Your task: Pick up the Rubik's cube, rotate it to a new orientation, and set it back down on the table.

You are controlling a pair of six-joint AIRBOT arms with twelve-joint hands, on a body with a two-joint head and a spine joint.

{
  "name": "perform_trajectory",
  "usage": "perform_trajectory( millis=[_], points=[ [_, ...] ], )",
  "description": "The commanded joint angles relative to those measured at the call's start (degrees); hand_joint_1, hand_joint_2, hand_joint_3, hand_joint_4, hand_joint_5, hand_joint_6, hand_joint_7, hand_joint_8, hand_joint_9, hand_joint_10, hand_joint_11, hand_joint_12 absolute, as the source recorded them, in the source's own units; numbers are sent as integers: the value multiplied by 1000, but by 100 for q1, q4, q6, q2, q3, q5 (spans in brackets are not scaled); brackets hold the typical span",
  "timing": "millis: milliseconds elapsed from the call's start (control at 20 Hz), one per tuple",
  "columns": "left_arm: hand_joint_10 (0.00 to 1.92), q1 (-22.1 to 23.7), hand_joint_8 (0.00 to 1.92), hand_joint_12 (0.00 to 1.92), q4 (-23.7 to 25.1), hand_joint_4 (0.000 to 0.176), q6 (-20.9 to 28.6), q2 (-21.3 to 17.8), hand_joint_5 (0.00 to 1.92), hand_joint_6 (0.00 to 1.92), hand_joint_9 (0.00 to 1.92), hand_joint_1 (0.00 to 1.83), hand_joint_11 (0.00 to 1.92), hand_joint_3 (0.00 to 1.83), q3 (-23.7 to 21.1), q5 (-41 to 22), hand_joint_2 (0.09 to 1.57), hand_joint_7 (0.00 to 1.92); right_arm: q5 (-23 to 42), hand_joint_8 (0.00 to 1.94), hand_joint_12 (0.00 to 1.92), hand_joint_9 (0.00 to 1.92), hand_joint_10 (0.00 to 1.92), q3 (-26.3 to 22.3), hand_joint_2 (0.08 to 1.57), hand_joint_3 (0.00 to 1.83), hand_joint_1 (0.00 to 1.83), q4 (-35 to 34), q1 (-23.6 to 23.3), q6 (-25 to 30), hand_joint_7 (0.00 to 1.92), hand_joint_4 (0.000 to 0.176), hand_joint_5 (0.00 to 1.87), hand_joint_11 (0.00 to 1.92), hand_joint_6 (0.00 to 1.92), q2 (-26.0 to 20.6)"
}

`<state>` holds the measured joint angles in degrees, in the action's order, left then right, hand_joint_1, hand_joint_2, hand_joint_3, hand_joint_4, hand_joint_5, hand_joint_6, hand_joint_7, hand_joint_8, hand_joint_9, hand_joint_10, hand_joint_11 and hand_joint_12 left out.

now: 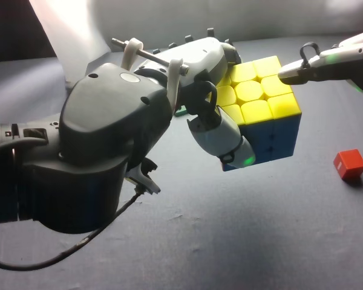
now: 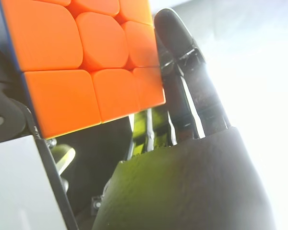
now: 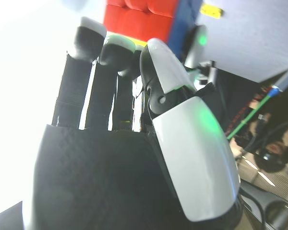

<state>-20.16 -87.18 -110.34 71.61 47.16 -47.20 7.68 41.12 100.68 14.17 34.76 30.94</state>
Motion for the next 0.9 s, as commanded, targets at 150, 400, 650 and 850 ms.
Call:
perform_trajectory(
  millis=[150, 400, 650, 850],
  points=[
    [1339, 154, 1109, 1204, 462, 0, 65, -18, 871, 988, 817, 1368, 563, 1, 19, -119, 1145, 949, -137, 1842, 1921, 828, 1921, -1, 1386, 21, 1260, -90, -45, -70, 489, 176, 231, 833, 1, 150],
    [1364, 189, 1158, 1214, 440, 0, 63, -17, 862, 989, 801, 1366, 539, 1, 14, -119, 1154, 925, -187, 1875, 1921, 836, 1921, -1, 1401, 21, 1250, -90, 92, -102, 469, 176, 199, 837, 4, 183],
    [1377, 199, 1110, 1223, 416, 0, 47, -21, 840, 997, 807, 1367, 546, 1, 14, -119, 1153, 954, -168, 1845, 1921, 831, 1921, -3, 1392, 12, 1259, -90, 227, -109, 486, 176, 196, 828, 5, 179],
    [1373, 168, 1105, 1225, 413, 0, 45, -54, 859, 986, 798, 1367, 523, 1, -4, -119, 1150, 958, -76, 1830, 1921, 831, 1921, -8, 1386, 7, 1264, -90, 325, -99, 498, 176, 183, 821, 0, 152]
  ],
)
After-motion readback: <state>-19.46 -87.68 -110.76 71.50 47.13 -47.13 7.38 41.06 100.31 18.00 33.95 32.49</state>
